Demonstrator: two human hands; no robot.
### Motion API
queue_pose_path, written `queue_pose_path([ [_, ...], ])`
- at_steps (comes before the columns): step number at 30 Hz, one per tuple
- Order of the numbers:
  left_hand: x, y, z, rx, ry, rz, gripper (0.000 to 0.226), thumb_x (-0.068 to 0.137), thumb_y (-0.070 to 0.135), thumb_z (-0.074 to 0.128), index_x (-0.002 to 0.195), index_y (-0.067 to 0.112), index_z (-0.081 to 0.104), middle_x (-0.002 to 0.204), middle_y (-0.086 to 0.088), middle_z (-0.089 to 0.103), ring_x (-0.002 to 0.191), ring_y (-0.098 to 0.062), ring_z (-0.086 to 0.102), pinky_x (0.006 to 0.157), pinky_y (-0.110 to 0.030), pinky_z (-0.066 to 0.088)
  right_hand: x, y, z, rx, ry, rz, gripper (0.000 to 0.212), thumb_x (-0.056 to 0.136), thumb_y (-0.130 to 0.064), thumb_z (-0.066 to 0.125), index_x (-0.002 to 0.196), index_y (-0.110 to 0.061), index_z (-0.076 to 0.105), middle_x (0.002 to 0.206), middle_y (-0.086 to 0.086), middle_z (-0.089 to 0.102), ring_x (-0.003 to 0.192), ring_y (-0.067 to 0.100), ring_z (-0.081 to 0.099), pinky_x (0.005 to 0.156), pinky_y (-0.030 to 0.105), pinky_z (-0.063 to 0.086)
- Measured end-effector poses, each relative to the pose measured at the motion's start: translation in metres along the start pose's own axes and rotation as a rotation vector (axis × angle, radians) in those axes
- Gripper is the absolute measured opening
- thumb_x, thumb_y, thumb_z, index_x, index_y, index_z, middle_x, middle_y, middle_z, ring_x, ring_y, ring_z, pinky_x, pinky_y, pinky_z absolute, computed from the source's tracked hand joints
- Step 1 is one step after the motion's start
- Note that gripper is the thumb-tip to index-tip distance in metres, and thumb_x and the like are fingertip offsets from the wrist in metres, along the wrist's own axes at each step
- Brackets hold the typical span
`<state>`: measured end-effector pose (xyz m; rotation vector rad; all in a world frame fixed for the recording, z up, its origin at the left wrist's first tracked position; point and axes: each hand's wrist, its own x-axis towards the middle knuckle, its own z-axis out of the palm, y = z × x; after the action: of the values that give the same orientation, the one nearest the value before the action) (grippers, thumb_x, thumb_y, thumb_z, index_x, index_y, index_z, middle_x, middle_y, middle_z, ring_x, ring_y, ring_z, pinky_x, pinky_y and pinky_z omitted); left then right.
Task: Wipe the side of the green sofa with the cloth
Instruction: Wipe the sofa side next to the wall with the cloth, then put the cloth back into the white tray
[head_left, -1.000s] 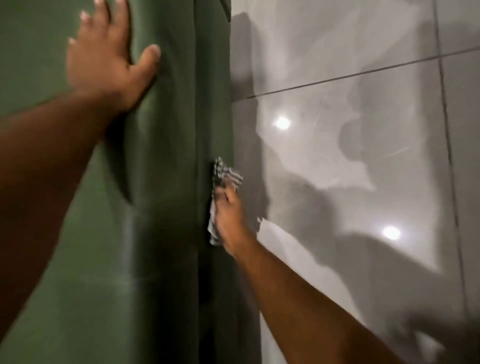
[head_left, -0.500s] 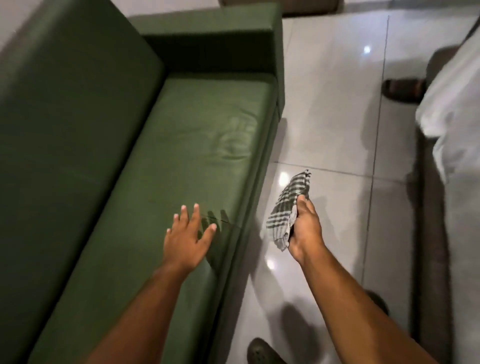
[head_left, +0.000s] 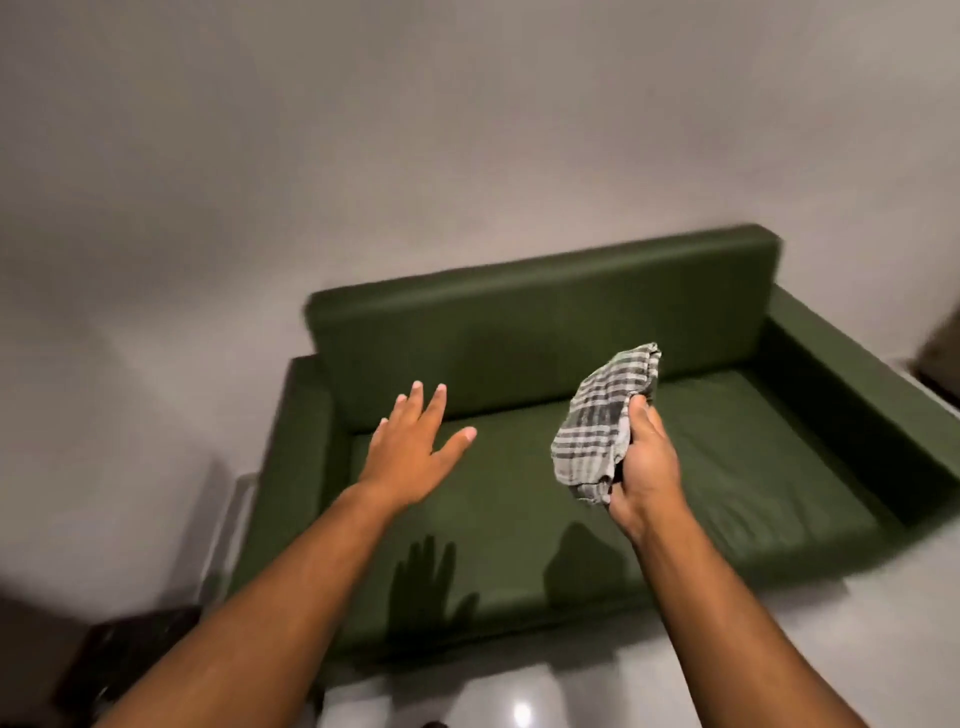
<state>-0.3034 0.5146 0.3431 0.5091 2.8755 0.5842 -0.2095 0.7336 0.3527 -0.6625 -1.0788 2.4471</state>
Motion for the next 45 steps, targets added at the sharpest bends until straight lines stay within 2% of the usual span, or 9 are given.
queue_pose_path([
  [6, -0.119, -0.139, -0.085, -0.097, 0.311, -0.412, 0.080, 0.102, 0.065, 0.041, 0.167, 0.029, 0.012, 0.178, -0.008, 0.001, 0.166, -0.029, 0.004, 0.134, -0.049, 0.012, -0.047, 0.073, 0.164, -0.170, -0.459, 0.211, 0.031, 0.104, -0.029, 0.038, 0.125, -0.015, 0.057, 0.131, 0.016, 0.062, 0.122, 0.032, 0.059, 0.107, 0.054, 0.043],
  [13, -0.296, -0.302, -0.102, -0.210, 0.590, -0.922, 0.081, 0.100, 0.066, 0.043, 0.166, 0.028, 0.013, 0.178, -0.008, 0.002, 0.165, -0.031, 0.004, 0.132, -0.051, 0.013, -0.168, 0.236, 0.297, -0.413, -0.878, 0.478, 0.036, 0.104, -0.031, 0.036, 0.128, -0.013, 0.057, 0.128, 0.018, 0.064, 0.115, 0.034, 0.062, 0.102, 0.054, 0.046],
  [23, -0.452, -0.433, 0.018, -0.315, 0.541, -1.362, 0.079, 0.104, 0.064, 0.036, 0.167, 0.026, 0.008, 0.178, -0.009, -0.002, 0.165, -0.032, 0.000, 0.133, -0.050, 0.006, -0.296, 0.480, 0.314, -0.766, -1.067, 0.918, 0.043, 0.103, -0.029, 0.034, 0.138, -0.008, 0.047, 0.143, 0.019, 0.051, 0.131, 0.036, 0.048, 0.116, 0.053, 0.032],
  [30, -0.476, -0.480, 0.136, -0.315, 0.451, -1.536, 0.080, 0.102, 0.066, 0.026, 0.167, 0.022, 0.011, 0.177, -0.013, 0.002, 0.165, -0.034, 0.005, 0.133, -0.048, 0.010, -0.312, 0.627, 0.269, -1.171, -1.228, 0.835, 0.034, 0.104, -0.029, 0.039, 0.129, -0.012, 0.055, 0.132, 0.017, 0.061, 0.119, 0.036, 0.059, 0.106, 0.055, 0.044],
  [36, -0.458, -0.533, 0.244, -0.324, 0.430, -1.635, 0.091, 0.090, 0.068, 0.004, 0.167, 0.019, 0.003, 0.177, -0.014, -0.001, 0.165, -0.034, 0.001, 0.133, -0.047, 0.003, -0.301, 0.782, 0.210, -1.418, -1.430, 0.532, 0.020, 0.102, -0.029, 0.044, 0.111, -0.024, 0.061, 0.121, 0.013, 0.067, 0.102, 0.025, 0.063, 0.092, 0.033, 0.048],
  [38, -0.448, -0.552, 0.276, -0.334, 0.448, -1.675, 0.093, 0.089, 0.067, 0.003, 0.166, 0.016, 0.003, 0.176, -0.016, 0.000, 0.165, -0.034, 0.002, 0.133, -0.047, 0.004, -0.292, 0.835, 0.182, -1.612, -1.728, 0.283, 0.033, 0.101, -0.036, 0.042, 0.128, -0.023, 0.055, 0.135, 0.015, 0.058, 0.118, 0.033, 0.054, 0.097, 0.037, 0.042],
  [40, -0.437, -0.563, 0.300, -0.329, 0.444, -1.684, 0.092, 0.090, 0.065, 0.004, 0.167, 0.013, 0.005, 0.176, -0.017, 0.001, 0.164, -0.035, 0.003, 0.133, -0.048, 0.005, -0.286, 0.870, 0.154, -1.854, -2.228, -0.140, 0.055, 0.098, -0.049, 0.038, 0.148, -0.028, 0.027, 0.162, 0.011, 0.021, 0.147, 0.038, 0.017, 0.116, 0.054, 0.016],
  [42, -0.428, -0.571, 0.319, -0.298, 0.394, -1.674, 0.091, 0.093, 0.063, 0.006, 0.166, 0.010, 0.007, 0.176, -0.019, 0.001, 0.164, -0.035, 0.003, 0.133, -0.050, 0.005, -0.275, 0.892, 0.128, -1.746, -2.611, -0.662, 0.075, 0.092, -0.062, 0.040, 0.152, -0.031, 0.008, 0.165, 0.006, -0.003, 0.150, 0.035, -0.009, 0.116, 0.060, -0.003],
  [45, -0.427, -0.578, 0.330, -0.164, 0.373, -1.667, 0.089, 0.096, 0.061, 0.014, 0.164, 0.004, 0.017, 0.174, -0.023, 0.010, 0.163, -0.039, 0.011, 0.131, -0.049, 0.006, -0.258, 0.903, 0.111, -1.451, -2.711, -0.978, 0.081, 0.089, -0.066, 0.040, 0.153, -0.029, 0.006, 0.165, 0.010, 0.002, 0.150, 0.036, -0.003, 0.116, 0.067, 0.003],
])
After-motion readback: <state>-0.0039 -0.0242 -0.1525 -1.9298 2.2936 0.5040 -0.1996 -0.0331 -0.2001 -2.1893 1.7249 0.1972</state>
